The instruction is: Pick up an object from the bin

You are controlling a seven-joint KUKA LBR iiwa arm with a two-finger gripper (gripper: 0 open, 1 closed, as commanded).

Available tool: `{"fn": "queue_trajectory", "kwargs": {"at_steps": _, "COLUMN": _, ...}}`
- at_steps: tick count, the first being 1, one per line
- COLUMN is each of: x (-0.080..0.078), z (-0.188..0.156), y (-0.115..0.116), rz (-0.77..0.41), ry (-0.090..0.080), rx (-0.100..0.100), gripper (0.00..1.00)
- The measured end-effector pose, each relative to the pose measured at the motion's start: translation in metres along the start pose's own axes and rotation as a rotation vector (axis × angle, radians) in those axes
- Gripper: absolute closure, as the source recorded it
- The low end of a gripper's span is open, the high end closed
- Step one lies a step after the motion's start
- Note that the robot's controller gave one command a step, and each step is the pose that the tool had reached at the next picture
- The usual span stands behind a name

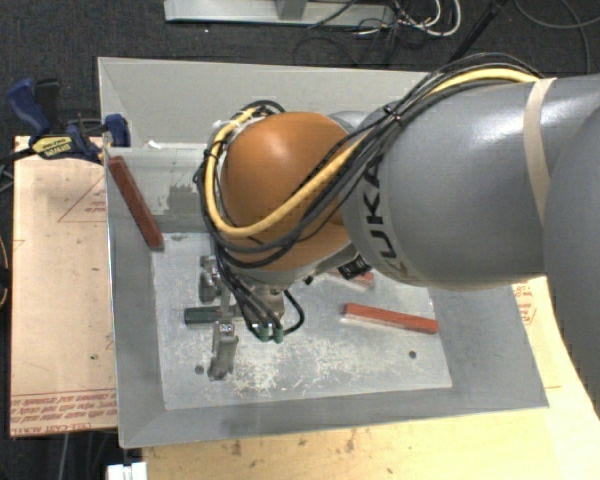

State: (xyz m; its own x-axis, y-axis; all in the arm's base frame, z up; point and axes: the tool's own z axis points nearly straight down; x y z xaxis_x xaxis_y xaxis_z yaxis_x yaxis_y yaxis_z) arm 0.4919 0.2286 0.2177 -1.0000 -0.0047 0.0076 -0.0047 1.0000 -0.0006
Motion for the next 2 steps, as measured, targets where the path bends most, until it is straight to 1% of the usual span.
{"fn": "queue_trajectory", "kwargs": {"at_steps": 1, "x": -0.002, "z": -0.004, "y": -0.001, "rz": 0.004, "ry": -0.007, "rx": -0.002, "gripper": 0.0}}
{"fn": "queue_trajectory", "kwargs": {"at_steps": 2, "x": -0.025, "z": 0.067, "y": -0.029, "rz": 0.067, "ry": -0.013, "rx": -0.004, "gripper": 0.0}}
